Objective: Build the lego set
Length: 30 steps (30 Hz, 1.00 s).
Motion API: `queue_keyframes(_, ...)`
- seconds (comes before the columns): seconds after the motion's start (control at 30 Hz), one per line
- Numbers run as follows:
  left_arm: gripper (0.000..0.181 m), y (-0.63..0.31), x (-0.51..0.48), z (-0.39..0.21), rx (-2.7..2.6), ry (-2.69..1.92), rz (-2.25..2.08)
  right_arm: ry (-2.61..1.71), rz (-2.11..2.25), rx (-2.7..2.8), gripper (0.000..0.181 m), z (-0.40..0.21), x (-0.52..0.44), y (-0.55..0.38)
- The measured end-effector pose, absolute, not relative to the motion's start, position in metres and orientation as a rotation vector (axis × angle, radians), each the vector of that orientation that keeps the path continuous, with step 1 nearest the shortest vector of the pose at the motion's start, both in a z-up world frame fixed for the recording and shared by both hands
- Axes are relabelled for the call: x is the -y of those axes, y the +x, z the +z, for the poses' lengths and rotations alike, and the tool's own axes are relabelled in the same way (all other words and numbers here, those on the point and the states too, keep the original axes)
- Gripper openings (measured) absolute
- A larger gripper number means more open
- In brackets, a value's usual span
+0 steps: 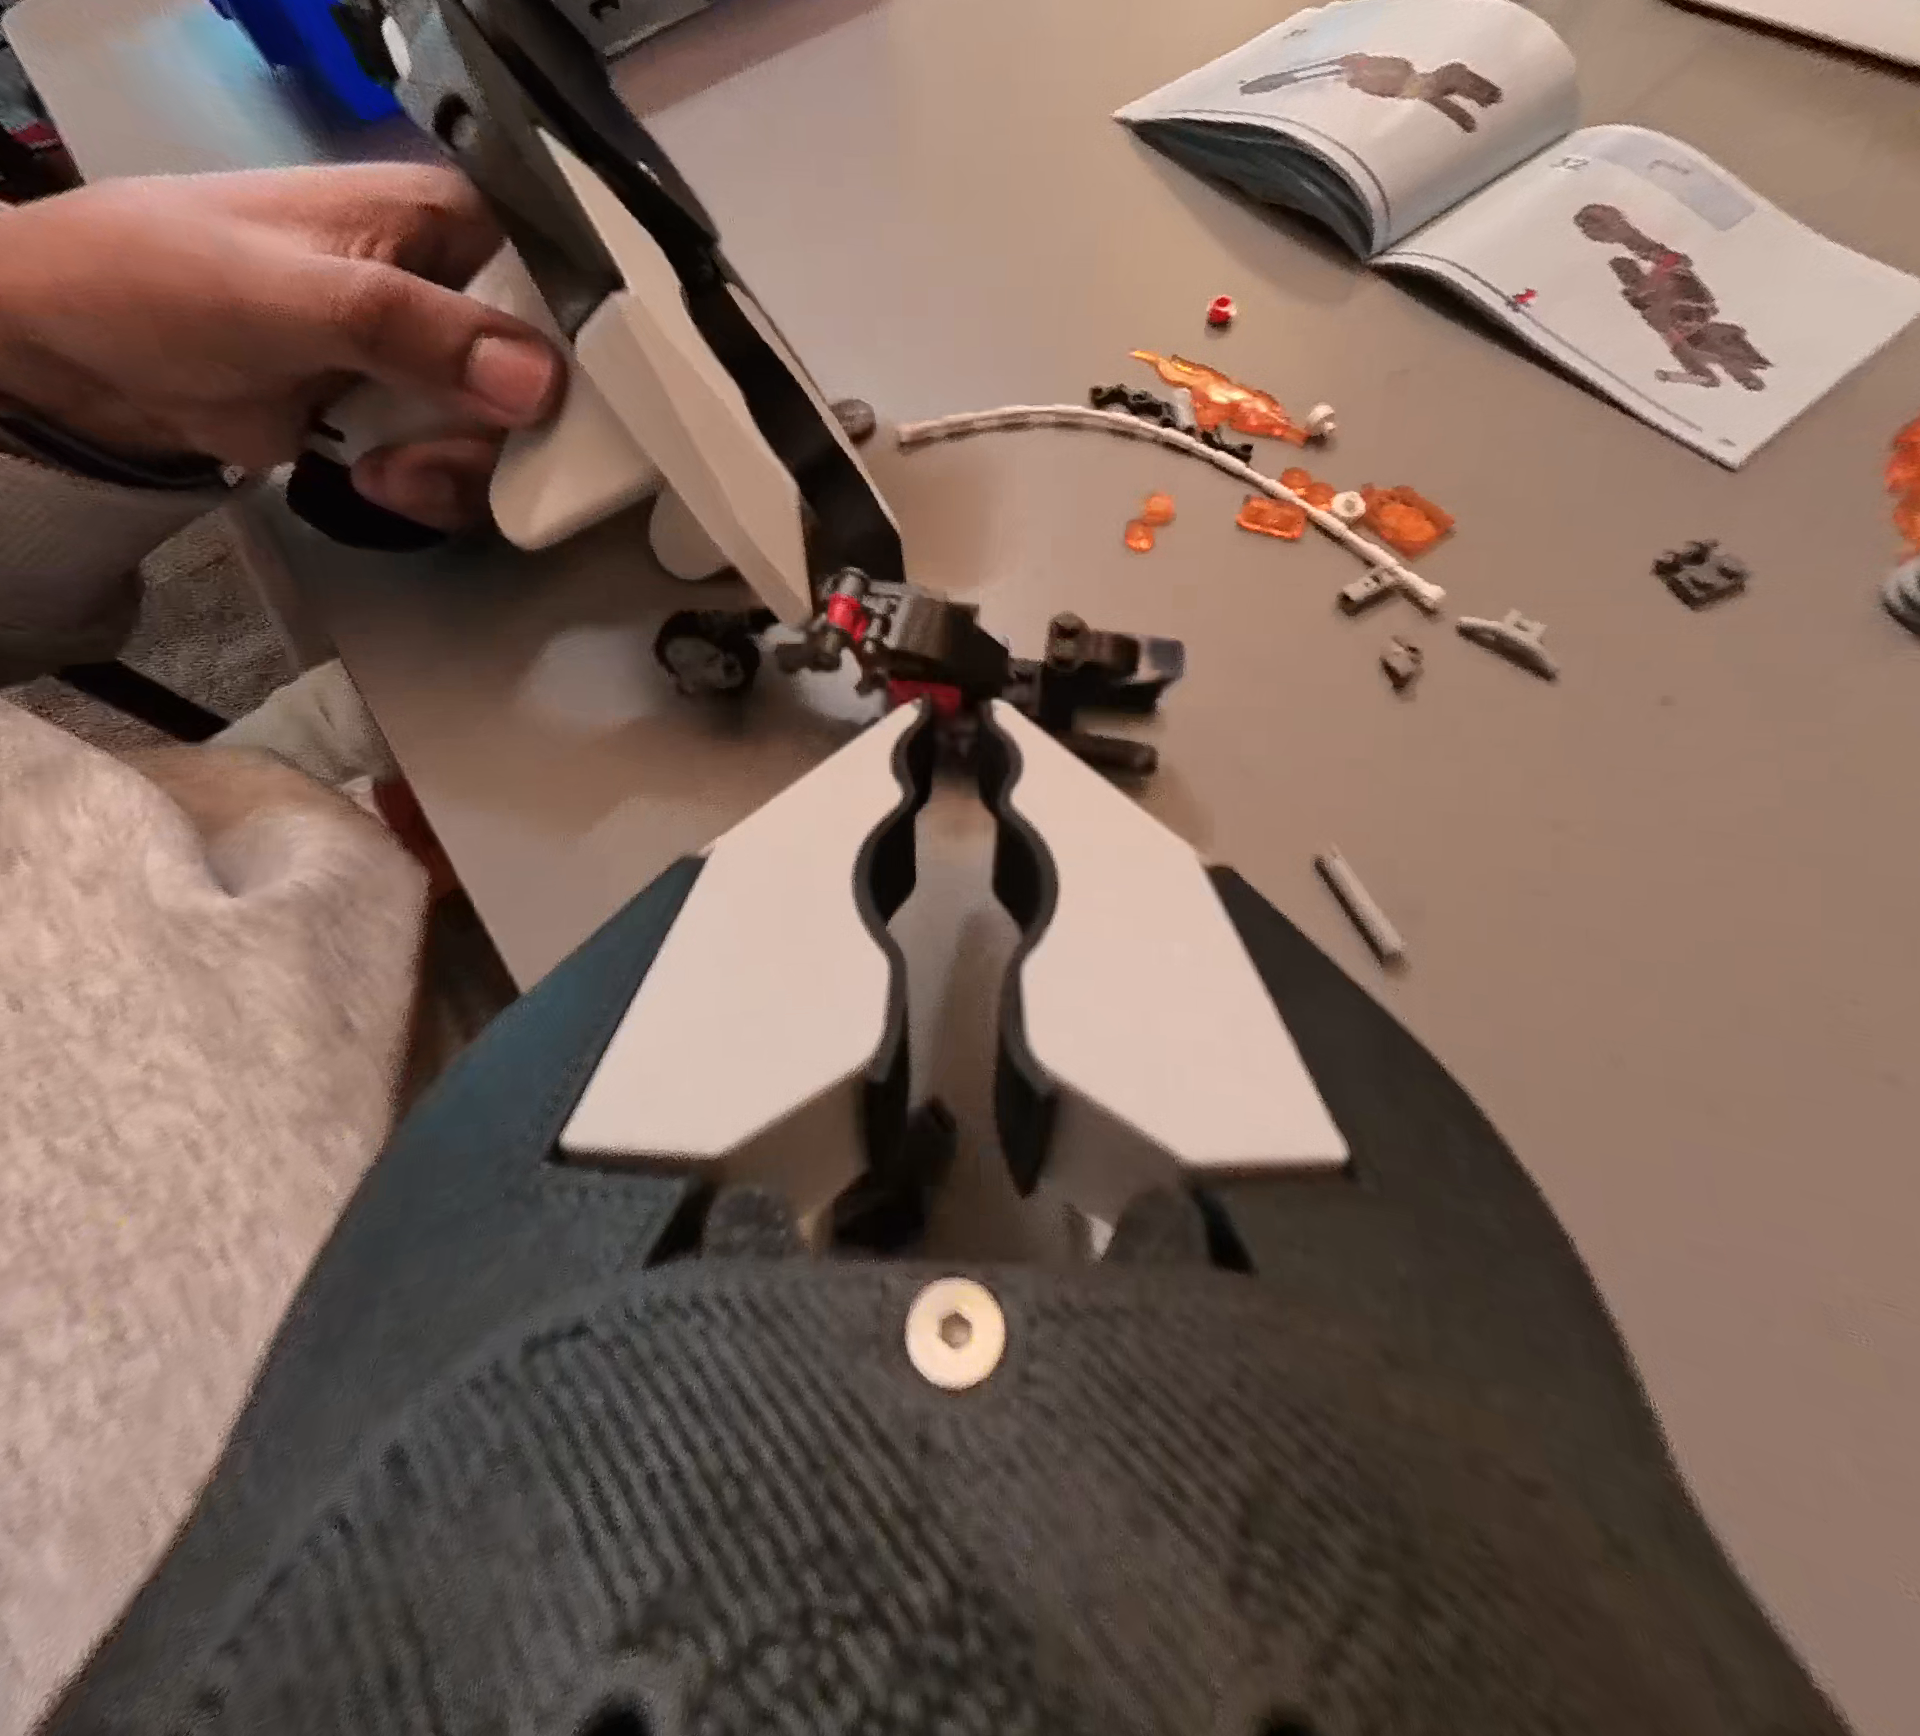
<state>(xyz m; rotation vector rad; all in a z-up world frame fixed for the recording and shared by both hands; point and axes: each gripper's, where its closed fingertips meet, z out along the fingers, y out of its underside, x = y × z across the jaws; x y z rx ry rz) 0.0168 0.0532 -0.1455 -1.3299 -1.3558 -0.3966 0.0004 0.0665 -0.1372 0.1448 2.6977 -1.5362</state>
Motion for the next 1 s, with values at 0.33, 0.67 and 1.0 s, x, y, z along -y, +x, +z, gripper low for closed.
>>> queue_keyframes(0.33, 0.042, 0.012, -0.039, -0.129, 1.311, -1.287, -0.223, 0.129, -1.535, -2.784, 0.034, -0.125, -0.153, -0.024)
queue_keyframes(0.67, 0.042, 0.016, -0.040, -0.121, 1.298, -1.314, -0.132, -0.351, -1.222, -2.801, 0.034, -0.164, -0.150, 0.026)
queue_keyframes(1.0, 0.041, 0.027, -0.083, -0.101, 1.138, -1.417, 0.039, -0.279, -1.569, -2.763, 0.021, -0.133, -0.111, 0.026)
